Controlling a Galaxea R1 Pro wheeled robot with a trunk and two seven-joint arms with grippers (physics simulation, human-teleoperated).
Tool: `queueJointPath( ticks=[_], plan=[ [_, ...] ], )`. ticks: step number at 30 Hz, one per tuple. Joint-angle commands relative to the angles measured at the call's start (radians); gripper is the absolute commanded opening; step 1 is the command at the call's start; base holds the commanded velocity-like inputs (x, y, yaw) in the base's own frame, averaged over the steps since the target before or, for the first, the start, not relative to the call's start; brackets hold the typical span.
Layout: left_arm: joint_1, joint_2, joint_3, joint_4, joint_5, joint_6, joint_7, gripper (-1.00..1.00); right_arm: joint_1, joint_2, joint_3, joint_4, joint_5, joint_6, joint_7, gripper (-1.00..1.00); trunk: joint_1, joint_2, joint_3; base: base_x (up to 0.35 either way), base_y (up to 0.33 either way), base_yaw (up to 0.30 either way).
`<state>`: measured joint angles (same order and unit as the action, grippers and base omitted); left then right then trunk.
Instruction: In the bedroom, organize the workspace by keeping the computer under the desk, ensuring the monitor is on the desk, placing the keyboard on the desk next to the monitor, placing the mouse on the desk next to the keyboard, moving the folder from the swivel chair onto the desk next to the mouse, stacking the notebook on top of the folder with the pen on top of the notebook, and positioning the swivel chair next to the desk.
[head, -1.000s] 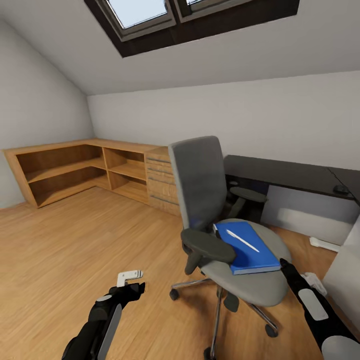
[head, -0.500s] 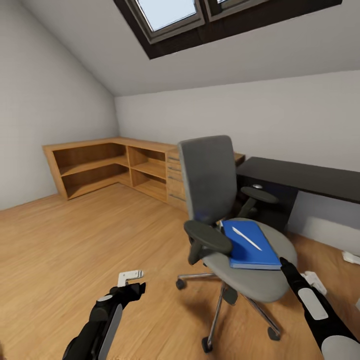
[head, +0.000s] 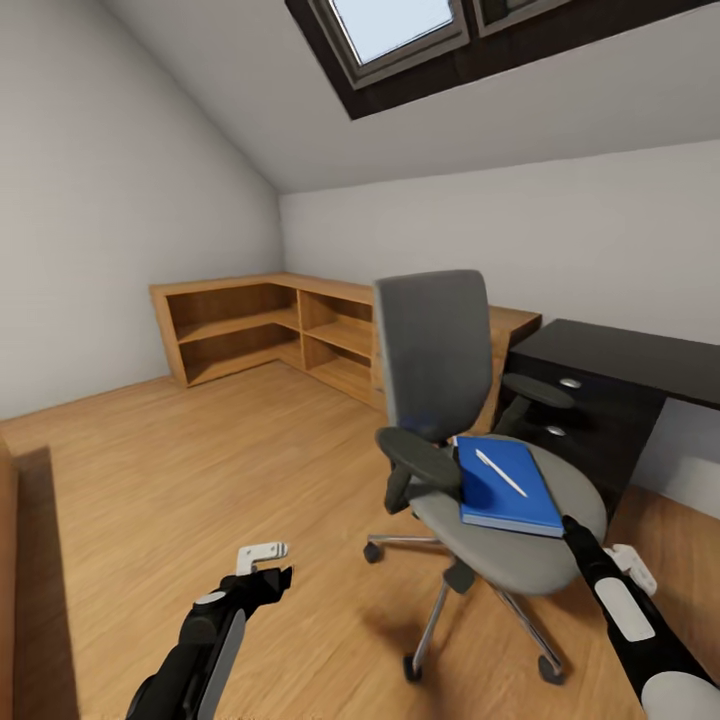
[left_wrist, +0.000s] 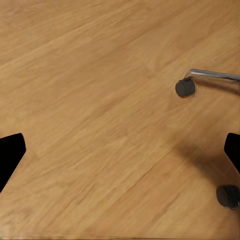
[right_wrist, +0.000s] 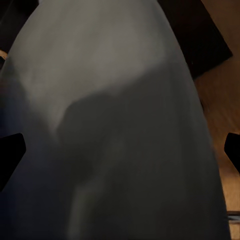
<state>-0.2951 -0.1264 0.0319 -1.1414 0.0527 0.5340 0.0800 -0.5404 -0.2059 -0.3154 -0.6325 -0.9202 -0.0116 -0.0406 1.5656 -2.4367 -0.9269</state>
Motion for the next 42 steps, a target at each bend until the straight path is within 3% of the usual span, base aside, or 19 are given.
queueJointPath(
  ticks=[1,18,24,33,42],
  plan=[
    [-0.001,-0.001,0.0,0.004,0.006,0.005,0.004,1.0,0.0,0.0,0.012,-0.001,-0.02,0.048,-0.001,1.0,0.0,0.0,-0.001,0.0,0.0,0.278],
    [-0.001,-0.001,-0.002,0.013,0.006,0.004,0.004,1.0,0.0,0.0,0.012,-0.001,-0.019,0.046,0.0,1.0,0.0,0.0,-0.001,0.016,0.0,0.266],
    [-0.001,-0.001,-0.026,0.014,0.006,0.004,0.004,1.0,0.0,0.0,0.011,-0.002,-0.019,0.045,0.001,1.0,0.0,0.0,-0.001,0.113,0.0,0.042],
    [-0.001,-0.001,-0.03,0.014,0.006,0.004,0.004,1.0,0.0,0.0,0.01,-0.003,-0.019,0.045,0.001,1.0,0.0,0.0,-0.001,0.009,0.0,0.003],
    [-0.001,-0.001,-0.033,0.052,0.004,0.003,0.004,1.0,0.0,0.0,0.009,-0.003,-0.019,0.045,0.008,1.0,0.0,0.0,-0.001,-0.195,0.0,0.0]
  ],
)
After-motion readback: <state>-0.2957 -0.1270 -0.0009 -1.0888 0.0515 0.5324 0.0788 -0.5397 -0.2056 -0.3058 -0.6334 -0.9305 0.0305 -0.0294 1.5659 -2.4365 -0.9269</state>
